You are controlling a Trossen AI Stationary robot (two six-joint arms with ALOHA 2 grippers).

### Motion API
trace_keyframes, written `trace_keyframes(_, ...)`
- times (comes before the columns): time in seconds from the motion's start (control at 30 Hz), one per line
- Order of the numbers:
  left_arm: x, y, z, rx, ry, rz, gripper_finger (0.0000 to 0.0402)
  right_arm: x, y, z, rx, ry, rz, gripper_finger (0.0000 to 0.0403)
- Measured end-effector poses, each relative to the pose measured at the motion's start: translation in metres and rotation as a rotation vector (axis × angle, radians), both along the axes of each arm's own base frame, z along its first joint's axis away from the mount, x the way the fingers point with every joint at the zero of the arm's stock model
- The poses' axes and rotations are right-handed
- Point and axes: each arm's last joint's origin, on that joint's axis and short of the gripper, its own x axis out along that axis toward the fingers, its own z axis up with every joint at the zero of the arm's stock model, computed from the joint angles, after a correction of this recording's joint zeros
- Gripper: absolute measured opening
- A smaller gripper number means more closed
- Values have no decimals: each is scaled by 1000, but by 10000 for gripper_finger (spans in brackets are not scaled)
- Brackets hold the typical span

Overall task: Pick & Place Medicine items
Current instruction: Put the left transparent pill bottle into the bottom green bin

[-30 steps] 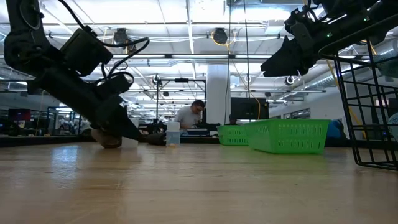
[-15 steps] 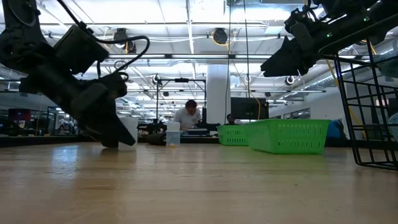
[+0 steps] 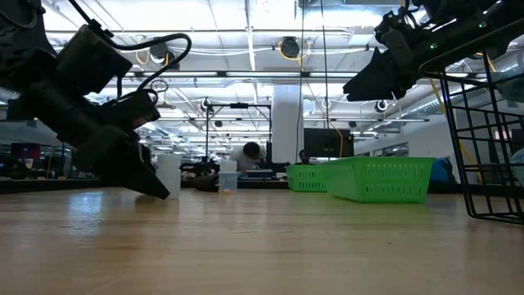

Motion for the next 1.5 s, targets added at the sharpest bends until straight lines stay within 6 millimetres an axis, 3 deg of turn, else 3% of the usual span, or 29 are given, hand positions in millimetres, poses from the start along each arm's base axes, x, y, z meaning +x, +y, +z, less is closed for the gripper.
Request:
trace_keyframes(0.47,1,6,2,50,-14,40,275,0,0,0,1,-1,0,254)
trace_keyframes(0.9,2,6,2,65,-16,20,160,0,0,0,1,-1,0,254)
trace_keyframes(1.07,3,7,4,38,-42,82,142,1,0,2,3,-19,0,254)
trace_keyframes(1.2,19,5,16,2,-88,121,141,5,1,8,9,-103,7,254)
trace_keyframes(1.33,45,1,33,17,16,59,141,15,5,17,18,-134,69,254)
trace_keyframes(1.5,72,-1,64,57,124,7,139,40,10,36,20,-41,108,254)
